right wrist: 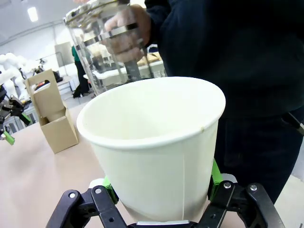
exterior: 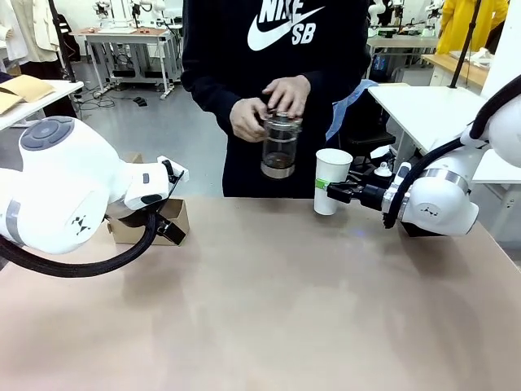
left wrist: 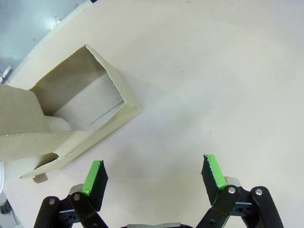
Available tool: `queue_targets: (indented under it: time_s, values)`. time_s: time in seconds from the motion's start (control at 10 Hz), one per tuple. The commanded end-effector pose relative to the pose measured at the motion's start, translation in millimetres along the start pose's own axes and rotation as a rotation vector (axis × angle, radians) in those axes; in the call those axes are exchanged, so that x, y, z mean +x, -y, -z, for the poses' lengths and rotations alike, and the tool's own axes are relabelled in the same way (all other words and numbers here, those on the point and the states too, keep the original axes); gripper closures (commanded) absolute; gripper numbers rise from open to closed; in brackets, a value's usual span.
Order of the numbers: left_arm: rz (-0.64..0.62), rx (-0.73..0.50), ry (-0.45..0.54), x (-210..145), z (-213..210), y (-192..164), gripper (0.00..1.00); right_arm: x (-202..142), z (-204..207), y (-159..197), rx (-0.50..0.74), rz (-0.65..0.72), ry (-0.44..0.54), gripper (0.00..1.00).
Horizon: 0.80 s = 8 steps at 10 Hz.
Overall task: Pour a drink into a cup and package it in a carrier.
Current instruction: When a person places the Paper Cup Lid on the 600 ml Paper Cup , lift the 600 ml Paper Cup.
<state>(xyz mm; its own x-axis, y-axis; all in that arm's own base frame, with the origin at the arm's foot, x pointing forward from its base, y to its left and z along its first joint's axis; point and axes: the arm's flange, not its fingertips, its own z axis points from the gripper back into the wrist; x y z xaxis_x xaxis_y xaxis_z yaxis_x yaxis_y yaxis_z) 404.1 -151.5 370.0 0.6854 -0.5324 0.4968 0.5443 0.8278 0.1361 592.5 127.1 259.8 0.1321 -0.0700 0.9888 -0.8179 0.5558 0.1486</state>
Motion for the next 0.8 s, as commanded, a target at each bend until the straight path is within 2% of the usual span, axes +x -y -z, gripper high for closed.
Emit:
queue_targets:
  time_s: [0.0,0.7]
  values:
    - [0.001,-0.001,0.001,0.0,-0.5,0.3,0.0,2.6,1.8,-1.4,0.003,0.003,0.01,0.19]
    - [0.001,-0.001,0.001,0.0,-0.5,0.3,0.0,2.6,1.8,-1.4,0.003,0.003,0.01,0.19]
